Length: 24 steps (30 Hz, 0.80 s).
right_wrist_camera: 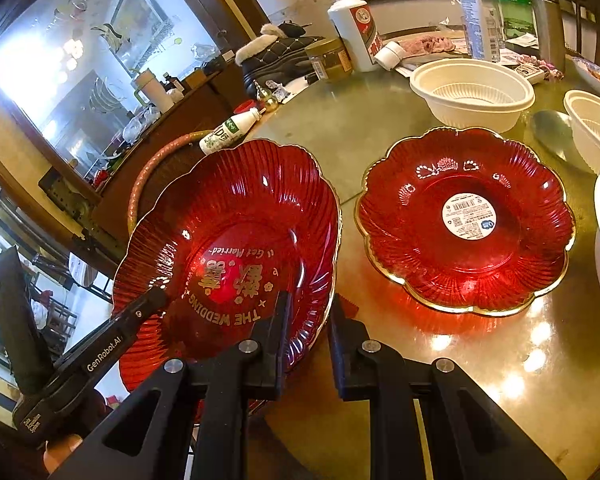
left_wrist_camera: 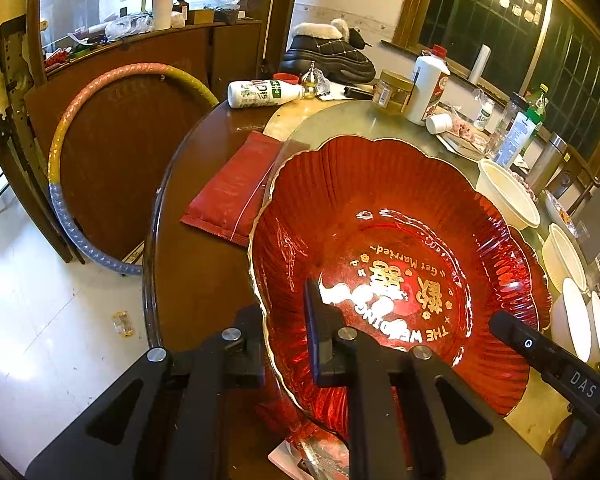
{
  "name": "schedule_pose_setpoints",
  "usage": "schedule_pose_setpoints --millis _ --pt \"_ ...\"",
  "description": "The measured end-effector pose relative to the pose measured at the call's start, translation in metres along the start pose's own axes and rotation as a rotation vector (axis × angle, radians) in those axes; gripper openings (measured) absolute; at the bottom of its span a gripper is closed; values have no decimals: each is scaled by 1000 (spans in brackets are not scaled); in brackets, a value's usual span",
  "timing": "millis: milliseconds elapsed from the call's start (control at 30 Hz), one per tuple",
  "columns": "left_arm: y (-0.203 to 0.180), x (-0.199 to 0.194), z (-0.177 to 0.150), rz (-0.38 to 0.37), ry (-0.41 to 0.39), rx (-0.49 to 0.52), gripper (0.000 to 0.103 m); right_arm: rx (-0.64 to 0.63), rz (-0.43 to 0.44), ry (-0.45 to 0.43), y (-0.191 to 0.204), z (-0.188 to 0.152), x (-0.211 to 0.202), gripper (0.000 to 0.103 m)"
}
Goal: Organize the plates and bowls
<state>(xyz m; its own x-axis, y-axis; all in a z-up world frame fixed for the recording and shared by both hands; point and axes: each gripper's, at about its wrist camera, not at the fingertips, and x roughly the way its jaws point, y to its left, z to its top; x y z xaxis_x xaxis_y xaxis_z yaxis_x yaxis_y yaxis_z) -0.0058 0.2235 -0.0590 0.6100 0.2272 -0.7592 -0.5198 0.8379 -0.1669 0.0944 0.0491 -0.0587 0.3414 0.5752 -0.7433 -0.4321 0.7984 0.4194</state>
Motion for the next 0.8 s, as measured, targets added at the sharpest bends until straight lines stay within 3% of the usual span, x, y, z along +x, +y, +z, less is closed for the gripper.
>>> schedule_pose_setpoints --millis 533,600,667,700,800 --pt "3 16 -11 -24 122 -19 16 22 -37 84 -6 -7 6 23" --pt "7 14 -8 -30 144 -28 31 24 -35 91 -7 -7 5 28" --pt "12 8 -3 -27 133 -46 55 38 -30 68 -14 -7 -4 42" --pt "14 2 1 -18 106 -61 59 48 -29 55 -16 -7 -8 52" --pt "11 -17 19 -11 27 -79 66 109 -20 -12 -36 -5 -30 63"
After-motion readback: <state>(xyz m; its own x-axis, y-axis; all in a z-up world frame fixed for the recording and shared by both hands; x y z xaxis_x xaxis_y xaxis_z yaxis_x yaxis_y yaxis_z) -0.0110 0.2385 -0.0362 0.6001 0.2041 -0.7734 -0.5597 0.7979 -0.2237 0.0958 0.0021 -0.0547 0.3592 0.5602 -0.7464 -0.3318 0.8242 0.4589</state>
